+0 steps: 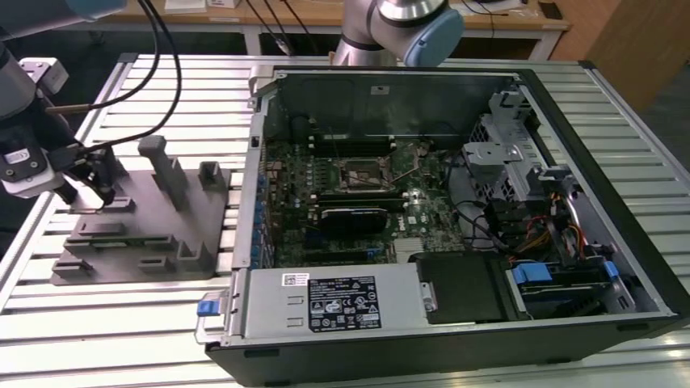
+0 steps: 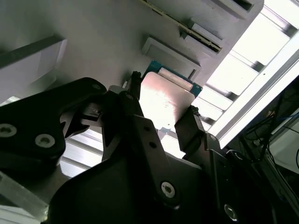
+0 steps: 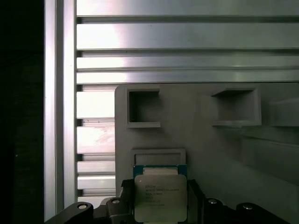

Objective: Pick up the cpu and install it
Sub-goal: 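Pick up the cpu and move it towards the insertion slot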

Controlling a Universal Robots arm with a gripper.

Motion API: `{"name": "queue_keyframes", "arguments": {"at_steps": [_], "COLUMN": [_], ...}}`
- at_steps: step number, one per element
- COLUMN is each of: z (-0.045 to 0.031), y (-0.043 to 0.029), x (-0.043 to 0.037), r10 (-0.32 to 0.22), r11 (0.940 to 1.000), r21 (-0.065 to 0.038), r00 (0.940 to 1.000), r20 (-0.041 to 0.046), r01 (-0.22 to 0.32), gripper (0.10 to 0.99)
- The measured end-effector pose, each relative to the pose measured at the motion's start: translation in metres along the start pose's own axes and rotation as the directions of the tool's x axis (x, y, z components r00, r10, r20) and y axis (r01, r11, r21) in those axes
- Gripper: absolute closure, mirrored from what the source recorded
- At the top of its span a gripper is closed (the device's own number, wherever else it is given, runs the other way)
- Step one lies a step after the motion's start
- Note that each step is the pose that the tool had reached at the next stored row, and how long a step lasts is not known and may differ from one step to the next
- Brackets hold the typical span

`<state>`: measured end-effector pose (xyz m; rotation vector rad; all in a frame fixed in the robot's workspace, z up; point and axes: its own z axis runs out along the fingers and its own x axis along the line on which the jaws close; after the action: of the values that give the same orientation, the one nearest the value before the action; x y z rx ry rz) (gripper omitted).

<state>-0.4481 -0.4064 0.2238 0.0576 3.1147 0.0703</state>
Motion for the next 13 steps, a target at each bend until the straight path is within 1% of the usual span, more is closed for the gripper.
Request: {"name": "queue_keyframes", "arguments": {"at_steps": [13], "z": [-0.0174], "y": [0.0008], "x": [-0.0004], "r10": [0.000], "r11": [1.0000], "r21": [0.000], "r00": [1.0000], "r20": [0.0000], "r01": [0.000], "gripper": [0.545]}}
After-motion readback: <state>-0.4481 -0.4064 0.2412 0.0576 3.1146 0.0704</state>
